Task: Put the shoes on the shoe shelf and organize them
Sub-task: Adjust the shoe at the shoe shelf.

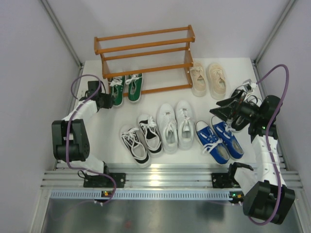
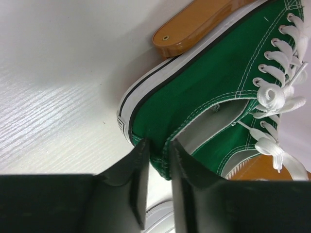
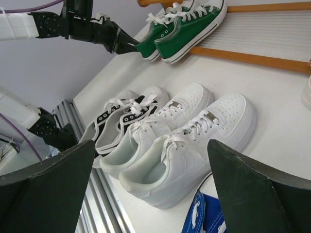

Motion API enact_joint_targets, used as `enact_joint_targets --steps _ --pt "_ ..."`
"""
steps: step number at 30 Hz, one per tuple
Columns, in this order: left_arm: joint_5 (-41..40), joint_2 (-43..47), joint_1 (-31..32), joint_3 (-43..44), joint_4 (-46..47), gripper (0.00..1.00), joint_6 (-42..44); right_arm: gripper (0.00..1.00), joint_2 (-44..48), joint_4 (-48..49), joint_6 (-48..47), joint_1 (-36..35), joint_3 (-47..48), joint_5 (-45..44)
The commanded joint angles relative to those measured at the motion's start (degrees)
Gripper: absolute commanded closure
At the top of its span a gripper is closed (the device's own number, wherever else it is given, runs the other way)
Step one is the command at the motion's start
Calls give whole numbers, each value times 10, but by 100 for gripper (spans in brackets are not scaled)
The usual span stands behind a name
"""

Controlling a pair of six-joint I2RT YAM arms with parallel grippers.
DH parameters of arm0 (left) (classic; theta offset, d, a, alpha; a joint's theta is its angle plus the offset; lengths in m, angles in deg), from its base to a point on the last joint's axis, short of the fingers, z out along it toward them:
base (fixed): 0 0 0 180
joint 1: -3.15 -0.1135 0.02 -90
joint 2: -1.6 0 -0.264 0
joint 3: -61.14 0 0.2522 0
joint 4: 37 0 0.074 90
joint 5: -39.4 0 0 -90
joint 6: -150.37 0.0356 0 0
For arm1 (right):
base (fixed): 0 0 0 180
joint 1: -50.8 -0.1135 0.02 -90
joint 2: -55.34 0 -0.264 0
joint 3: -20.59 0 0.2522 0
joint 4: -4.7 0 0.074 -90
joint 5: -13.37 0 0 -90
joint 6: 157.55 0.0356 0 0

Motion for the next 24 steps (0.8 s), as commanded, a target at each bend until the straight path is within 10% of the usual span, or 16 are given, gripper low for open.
enact_joint_targets --steps 1,24 --pt "-15 -11 -1 19 -10 77 -21 0 6 29 -7 10 25 10" --pt "9 7 -1 41 89 100 -71 1 3 28 -9 11 24 9"
